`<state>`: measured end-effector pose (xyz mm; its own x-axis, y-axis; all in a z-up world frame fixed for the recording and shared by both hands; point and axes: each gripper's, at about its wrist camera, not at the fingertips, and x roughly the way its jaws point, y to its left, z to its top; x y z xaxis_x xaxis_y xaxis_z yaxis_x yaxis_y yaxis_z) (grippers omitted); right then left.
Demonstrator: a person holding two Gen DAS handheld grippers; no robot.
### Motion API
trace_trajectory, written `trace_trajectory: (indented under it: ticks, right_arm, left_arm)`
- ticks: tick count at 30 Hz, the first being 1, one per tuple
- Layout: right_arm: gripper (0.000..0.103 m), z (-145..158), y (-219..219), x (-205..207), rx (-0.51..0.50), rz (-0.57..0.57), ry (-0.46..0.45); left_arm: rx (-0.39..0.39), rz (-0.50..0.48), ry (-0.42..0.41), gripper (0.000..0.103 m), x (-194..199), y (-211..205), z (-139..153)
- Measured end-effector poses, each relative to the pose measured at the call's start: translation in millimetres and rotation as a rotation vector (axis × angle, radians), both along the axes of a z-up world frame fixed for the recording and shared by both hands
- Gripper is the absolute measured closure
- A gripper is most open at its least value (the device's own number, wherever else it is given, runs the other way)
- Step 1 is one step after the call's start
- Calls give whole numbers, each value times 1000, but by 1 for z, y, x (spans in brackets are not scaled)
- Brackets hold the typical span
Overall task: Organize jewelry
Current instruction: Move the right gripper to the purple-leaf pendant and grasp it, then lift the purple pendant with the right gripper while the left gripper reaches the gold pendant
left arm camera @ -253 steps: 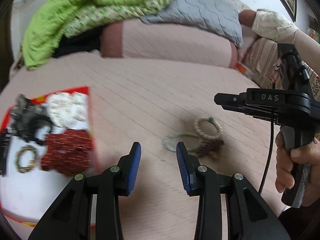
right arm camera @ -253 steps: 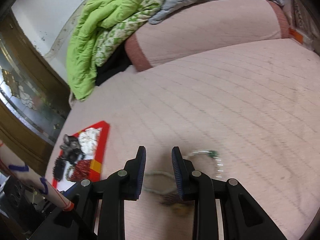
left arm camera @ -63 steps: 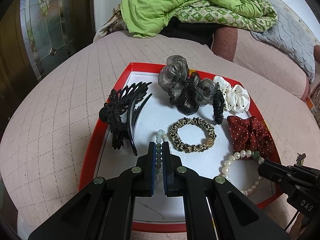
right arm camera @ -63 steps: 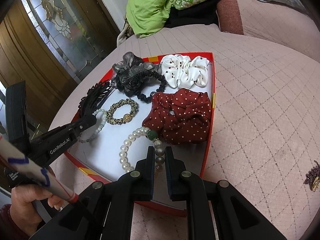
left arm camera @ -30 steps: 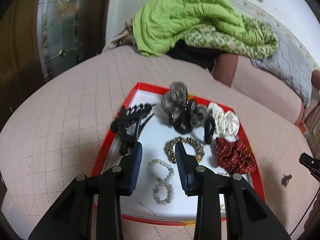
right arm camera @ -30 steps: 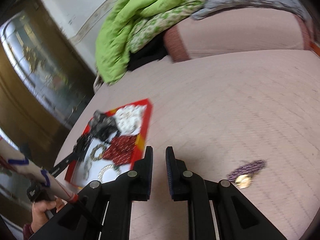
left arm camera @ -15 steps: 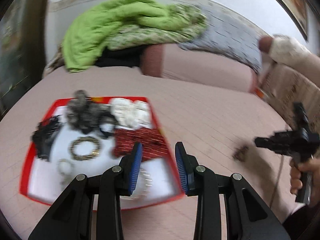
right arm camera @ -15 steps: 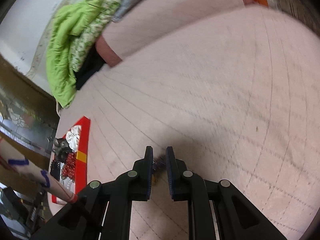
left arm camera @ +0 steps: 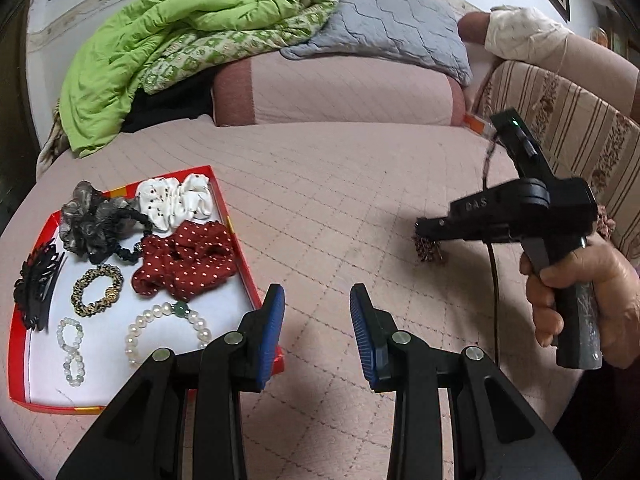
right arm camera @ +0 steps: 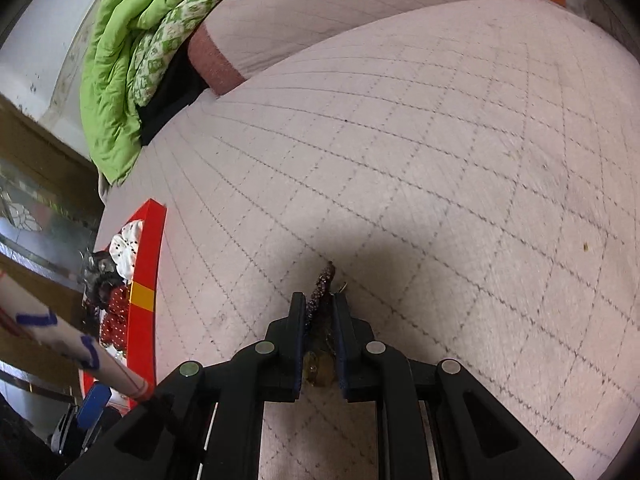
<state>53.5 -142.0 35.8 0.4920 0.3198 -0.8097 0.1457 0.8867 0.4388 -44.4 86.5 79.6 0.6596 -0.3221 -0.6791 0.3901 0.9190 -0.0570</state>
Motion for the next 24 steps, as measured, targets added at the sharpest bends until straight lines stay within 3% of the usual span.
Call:
trace_trajectory:
  ticks: [5,11,12,13,17,21,24]
  right_arm:
    - [89,0,17,9,-104,55,-13]
    - [84,4,52,8,-340,191,-44]
    - [85,4,55,7,-359,206,-48]
    - [94,5,57,5,-371,227,-56]
    - [94,23,41,-3,-244,199,-121]
    - [94,63,5,-20,-103,106,-279]
    - [94,80,-19,-31,-55,35,-348]
  left_arm:
    - [20,-22,3,70,-3,-4,-3]
    - [20,-22,10,70,-3,-6,-4]
    - [18,-24,11,70,-2,-6,-4]
    - [15,-27,12,70,-2,-7,-3]
    - [1,-47,19,70,-1,-12,-2]
    - [-46,-58,63,70,3,-21,-1]
    - [-74,-72,109,70,9,-37,-1]
